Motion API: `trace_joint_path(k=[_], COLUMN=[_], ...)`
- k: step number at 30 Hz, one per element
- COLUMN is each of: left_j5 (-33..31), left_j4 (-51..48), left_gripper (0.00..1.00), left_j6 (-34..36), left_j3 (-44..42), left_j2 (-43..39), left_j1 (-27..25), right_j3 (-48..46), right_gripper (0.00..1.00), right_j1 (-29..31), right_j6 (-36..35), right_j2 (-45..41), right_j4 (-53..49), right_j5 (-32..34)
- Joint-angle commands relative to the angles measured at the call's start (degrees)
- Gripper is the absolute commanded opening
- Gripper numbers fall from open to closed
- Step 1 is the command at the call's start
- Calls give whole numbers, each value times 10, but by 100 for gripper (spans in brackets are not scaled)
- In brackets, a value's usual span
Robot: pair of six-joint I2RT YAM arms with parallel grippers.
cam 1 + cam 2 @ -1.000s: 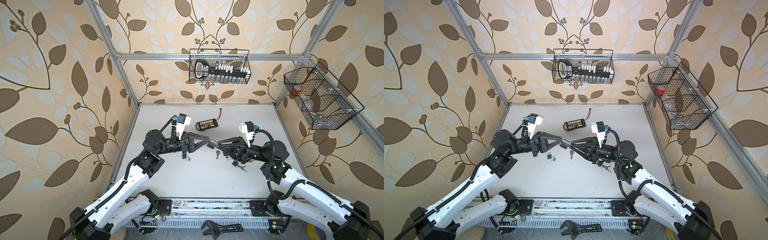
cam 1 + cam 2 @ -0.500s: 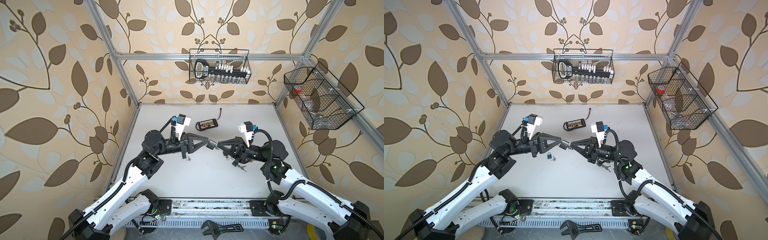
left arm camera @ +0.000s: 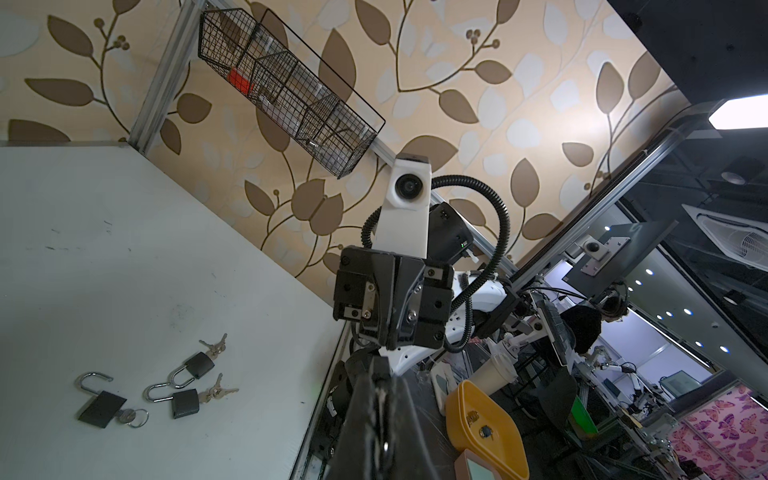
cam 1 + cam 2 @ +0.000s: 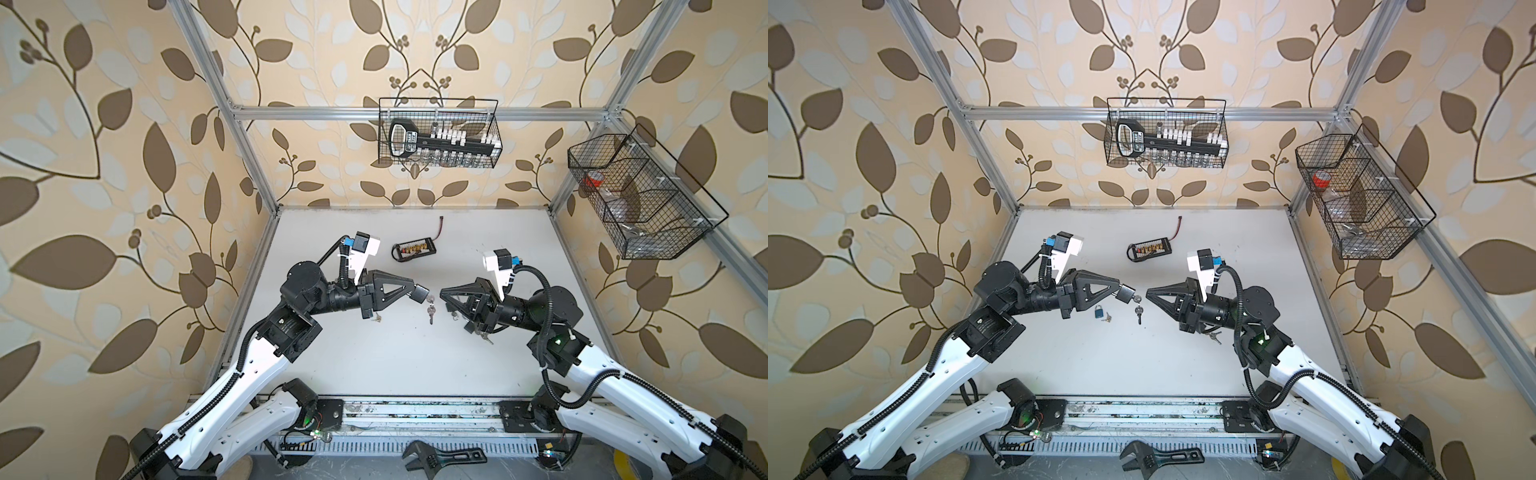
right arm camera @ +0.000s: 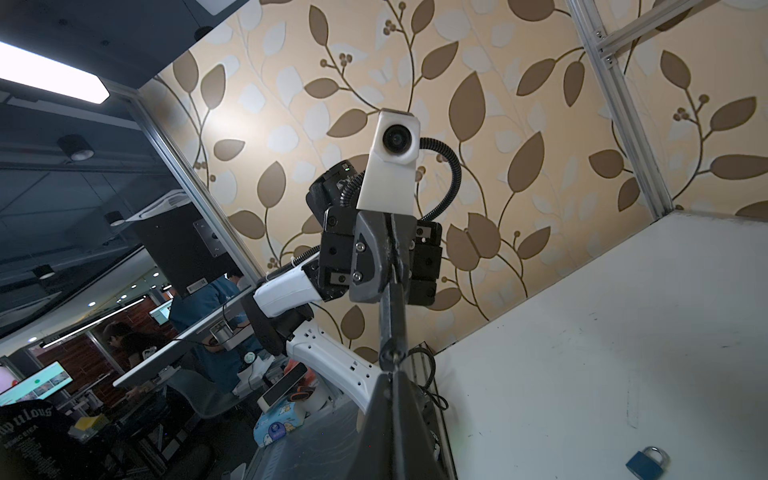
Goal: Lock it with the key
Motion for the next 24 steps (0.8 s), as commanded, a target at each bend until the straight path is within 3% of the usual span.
trace_joint_path(k=[1,5,8,10,12,18,24], left_j5=[-8,1,8,13,16,19,22], left_j4=[-41,-29,-5,7,20,25,27], left_gripper=[0,0,0,0,0,0,0], left_j6=[51,39,21,13,3,1,-1], left_j3=[51,49,40,35,31,30,29], left_j2=[-20,-18,-14,-10,-8,-4,-3], left_j1=[-2,-2,-2,-2,-3,-3,-4], right_j3=[-21,-30,-19,-7,2,19,29], right_gripper=[0,0,39,51,57,58,53], right_j1=[1,1,1,1,0,1,12], right_j6=[-30,-30,-26,-19,-7,24,30], right_j2=[-39,-55,-43,-30,-13,26,44], right_j4=[-37,-53,-44,-27,-4,66,82], right_j5=[11,20,4,-8,-19,-37,-40])
